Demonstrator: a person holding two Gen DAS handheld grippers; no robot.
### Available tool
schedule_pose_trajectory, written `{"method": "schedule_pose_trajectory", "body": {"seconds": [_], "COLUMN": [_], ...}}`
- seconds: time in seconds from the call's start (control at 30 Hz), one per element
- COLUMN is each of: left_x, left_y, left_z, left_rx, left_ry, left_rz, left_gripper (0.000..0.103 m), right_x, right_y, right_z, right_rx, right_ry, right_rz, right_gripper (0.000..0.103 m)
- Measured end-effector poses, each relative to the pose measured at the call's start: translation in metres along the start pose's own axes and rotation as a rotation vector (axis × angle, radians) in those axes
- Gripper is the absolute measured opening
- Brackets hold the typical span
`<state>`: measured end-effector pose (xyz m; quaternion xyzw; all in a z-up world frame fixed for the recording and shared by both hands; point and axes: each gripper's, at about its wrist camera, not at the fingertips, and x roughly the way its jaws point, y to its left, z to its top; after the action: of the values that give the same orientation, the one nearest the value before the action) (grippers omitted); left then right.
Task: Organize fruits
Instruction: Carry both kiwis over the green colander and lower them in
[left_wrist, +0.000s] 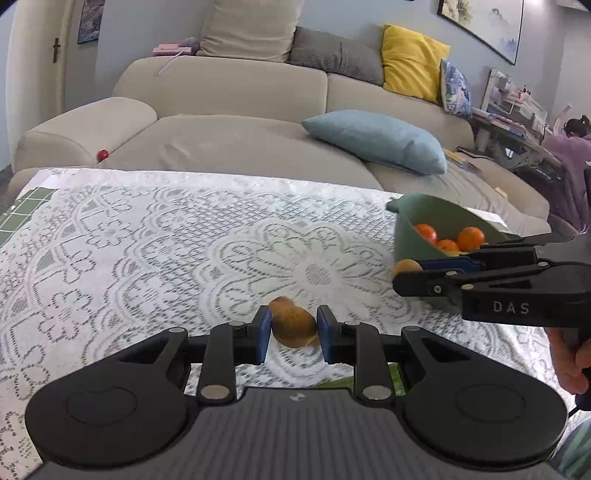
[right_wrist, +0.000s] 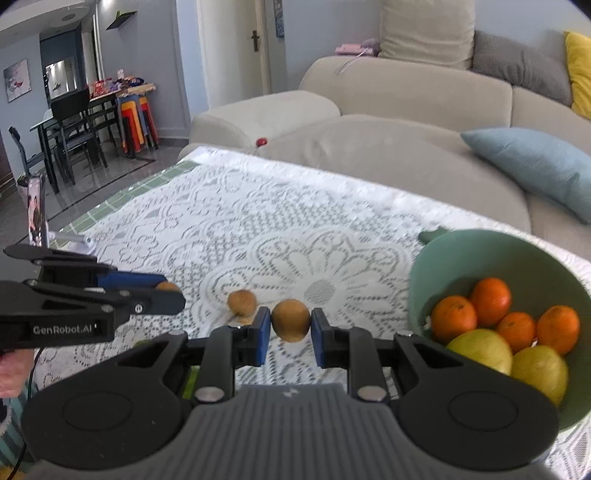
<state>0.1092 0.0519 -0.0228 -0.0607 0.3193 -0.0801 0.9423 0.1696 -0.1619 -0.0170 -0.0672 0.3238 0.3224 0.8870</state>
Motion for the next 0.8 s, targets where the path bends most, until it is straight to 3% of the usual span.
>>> {"method": "schedule_pose_trajectory", "body": {"seconds": [0.43,0.8], "left_x": [0.014,0.043], "left_y": [-0.057,-0.112], "left_z": [0.029,0.053], "left_rx": [0.021,0.057], "left_ry": [-0.02,-0.004], "left_rz": [-0.09,-0.151], "left_gripper": [0.03,0.029], "right_x": [-0.027,-0.033], "right_y": [-0.036,-0.065], "right_z": [0.008,0.003], "right_rx": [0.022,0.007], "right_ry": [-0.086,-0.069], "right_rz": [-0.134,-0.29], "right_gripper": [0.02,0.02]}}
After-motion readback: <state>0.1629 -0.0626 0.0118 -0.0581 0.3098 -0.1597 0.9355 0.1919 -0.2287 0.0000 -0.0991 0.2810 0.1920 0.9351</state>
